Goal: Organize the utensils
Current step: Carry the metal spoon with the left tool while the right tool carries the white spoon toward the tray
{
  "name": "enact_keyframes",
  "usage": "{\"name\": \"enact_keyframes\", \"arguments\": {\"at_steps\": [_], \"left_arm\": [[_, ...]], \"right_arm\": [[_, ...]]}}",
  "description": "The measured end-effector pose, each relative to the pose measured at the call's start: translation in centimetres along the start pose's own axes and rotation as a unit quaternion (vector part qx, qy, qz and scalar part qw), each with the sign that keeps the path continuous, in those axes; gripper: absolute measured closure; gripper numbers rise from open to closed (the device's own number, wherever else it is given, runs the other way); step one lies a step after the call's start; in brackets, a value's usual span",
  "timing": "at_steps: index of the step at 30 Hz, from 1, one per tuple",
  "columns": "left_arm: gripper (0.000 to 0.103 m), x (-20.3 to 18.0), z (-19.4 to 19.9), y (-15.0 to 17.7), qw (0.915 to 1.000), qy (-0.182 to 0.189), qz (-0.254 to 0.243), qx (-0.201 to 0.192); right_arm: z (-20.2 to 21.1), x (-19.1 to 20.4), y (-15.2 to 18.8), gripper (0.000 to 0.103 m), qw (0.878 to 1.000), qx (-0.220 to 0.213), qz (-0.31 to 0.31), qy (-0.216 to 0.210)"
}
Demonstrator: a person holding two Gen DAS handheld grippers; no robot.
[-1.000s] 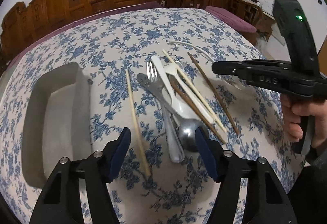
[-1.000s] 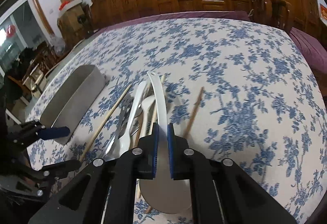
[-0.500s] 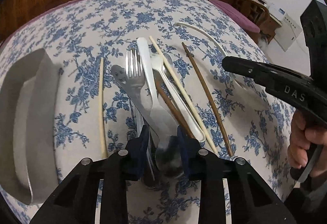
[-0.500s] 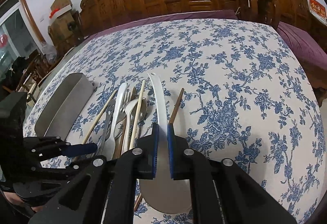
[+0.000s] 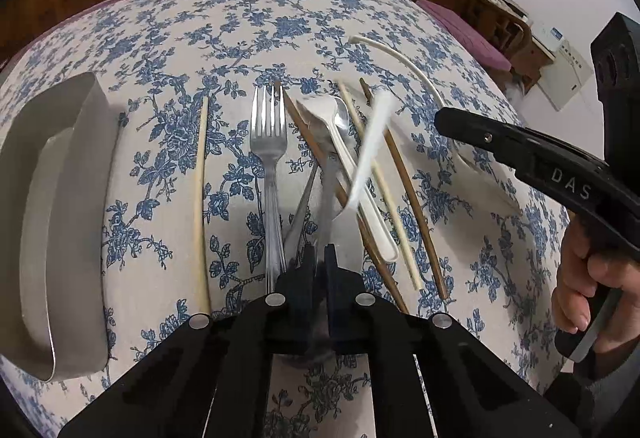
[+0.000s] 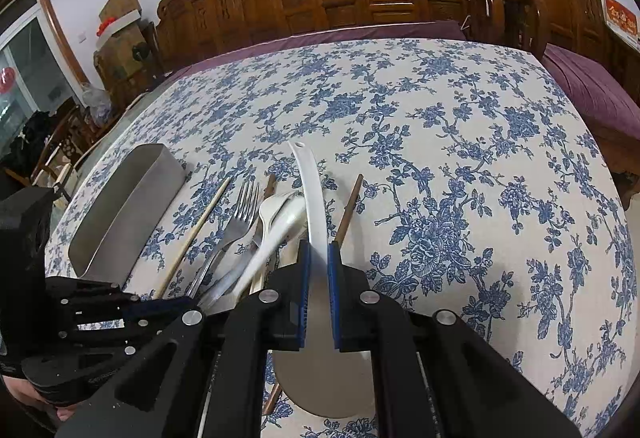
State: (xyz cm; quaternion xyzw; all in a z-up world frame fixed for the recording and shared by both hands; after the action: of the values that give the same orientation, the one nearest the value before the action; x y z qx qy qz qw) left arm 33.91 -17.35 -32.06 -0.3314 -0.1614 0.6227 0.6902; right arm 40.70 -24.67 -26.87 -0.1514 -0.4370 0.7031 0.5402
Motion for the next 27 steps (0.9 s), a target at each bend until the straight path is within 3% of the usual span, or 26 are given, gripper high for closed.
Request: {"name": "enact_keyframes", "arguments": {"at_steps": [10, 14, 16, 27], "left_arm": [[0.103, 0.2, 0.7, -0.7, 0.9997, -0.011, -0.023, -0.005], [0.103, -0.7, 1.0, -0.3, 0.9995, 0.009, -0.029, 0.007], [0.096, -1.0, 0.9, 0.2, 0.9991, 0.009, -0.041, 0.012], [0.095, -1.2, -1.4, 0.9, 0.9938, -0.021, -0.103, 0.038]], "right_arm": [[0.0, 0.3, 0.0, 0.093, 1.000, 0.000, 0.001, -0.003], [0.0, 0.3, 0.0, 0.093, 1.000, -0.001, -0.002, -0.002], [0.0, 0.2, 0.0, 0.093, 1.000, -0.001, -0.003, -0.001], [0.1, 0.3, -0.1, 0.093, 1.000, -0.001, -0.003, -0.001]]}}
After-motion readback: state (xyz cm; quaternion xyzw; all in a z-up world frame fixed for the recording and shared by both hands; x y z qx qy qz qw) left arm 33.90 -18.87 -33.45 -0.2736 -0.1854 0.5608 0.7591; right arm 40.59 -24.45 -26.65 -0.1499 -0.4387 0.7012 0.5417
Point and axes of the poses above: each gripper's, at about its wrist camera, not at the fingertips, and z roughly against the way its jaws point, x to its left, y to its underside, the point moved 10 cm from there along -z, roughly the way its jaws point, and after that the axes turned 15 degrees about -x, right-handed, at the moved point
